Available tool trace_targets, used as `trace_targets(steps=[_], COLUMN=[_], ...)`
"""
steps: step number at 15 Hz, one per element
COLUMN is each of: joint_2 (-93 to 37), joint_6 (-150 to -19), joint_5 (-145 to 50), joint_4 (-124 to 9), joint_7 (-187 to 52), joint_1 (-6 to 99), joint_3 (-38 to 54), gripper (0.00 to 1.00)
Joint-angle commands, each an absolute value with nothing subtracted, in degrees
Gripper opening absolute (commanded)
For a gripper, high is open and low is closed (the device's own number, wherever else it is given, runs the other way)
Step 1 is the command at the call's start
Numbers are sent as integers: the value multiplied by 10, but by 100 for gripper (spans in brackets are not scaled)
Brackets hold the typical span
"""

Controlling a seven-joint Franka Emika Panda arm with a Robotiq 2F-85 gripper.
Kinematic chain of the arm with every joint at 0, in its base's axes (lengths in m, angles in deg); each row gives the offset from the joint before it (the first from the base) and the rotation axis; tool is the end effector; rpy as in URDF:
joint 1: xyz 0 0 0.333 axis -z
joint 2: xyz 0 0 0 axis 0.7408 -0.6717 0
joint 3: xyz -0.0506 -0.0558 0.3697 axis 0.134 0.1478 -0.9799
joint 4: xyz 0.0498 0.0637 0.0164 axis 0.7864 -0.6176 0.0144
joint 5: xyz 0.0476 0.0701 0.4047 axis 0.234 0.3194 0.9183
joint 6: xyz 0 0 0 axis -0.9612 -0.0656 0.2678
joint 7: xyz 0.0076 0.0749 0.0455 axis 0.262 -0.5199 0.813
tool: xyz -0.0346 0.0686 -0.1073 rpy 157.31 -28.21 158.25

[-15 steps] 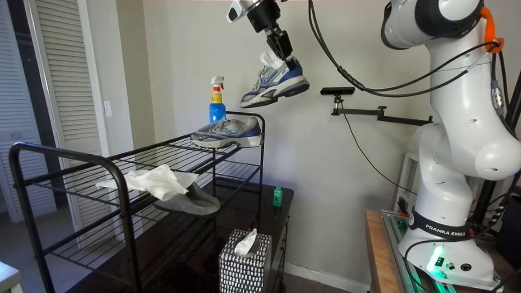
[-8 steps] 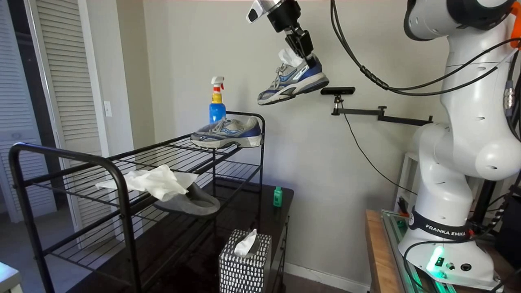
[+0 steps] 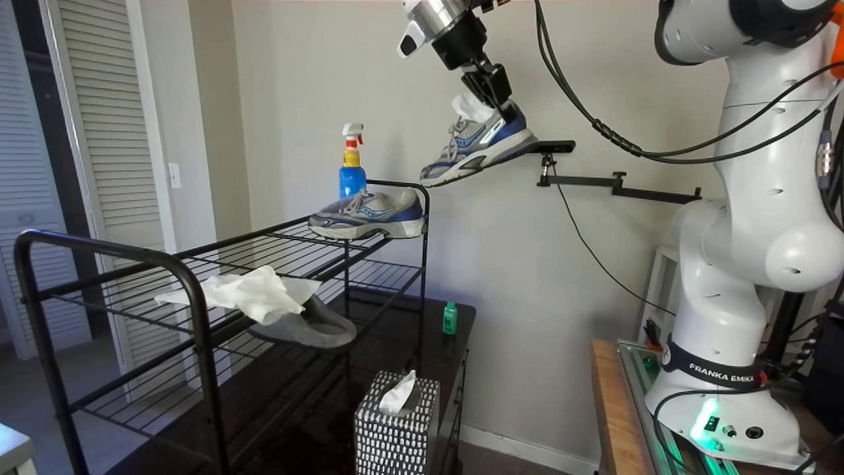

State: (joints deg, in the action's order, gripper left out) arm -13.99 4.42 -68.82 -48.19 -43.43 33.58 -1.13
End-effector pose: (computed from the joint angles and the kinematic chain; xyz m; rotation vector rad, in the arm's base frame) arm 0.4724 0.0980 0.6765 2.5191 0.6394 -0.9376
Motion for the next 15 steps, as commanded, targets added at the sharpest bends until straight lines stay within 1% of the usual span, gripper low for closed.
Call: trace_targets(steps=[1, 8, 15], joint_2=[-80, 7, 58], joint_6=[45, 49, -22], joint_5=[-688, -660, -535], joint_4=[-582, -713, -776], joint_7=[-412, -372, -349], joint_1=[346, 352, 344], joint_3=[-38, -42, -20], gripper=[6, 6, 6])
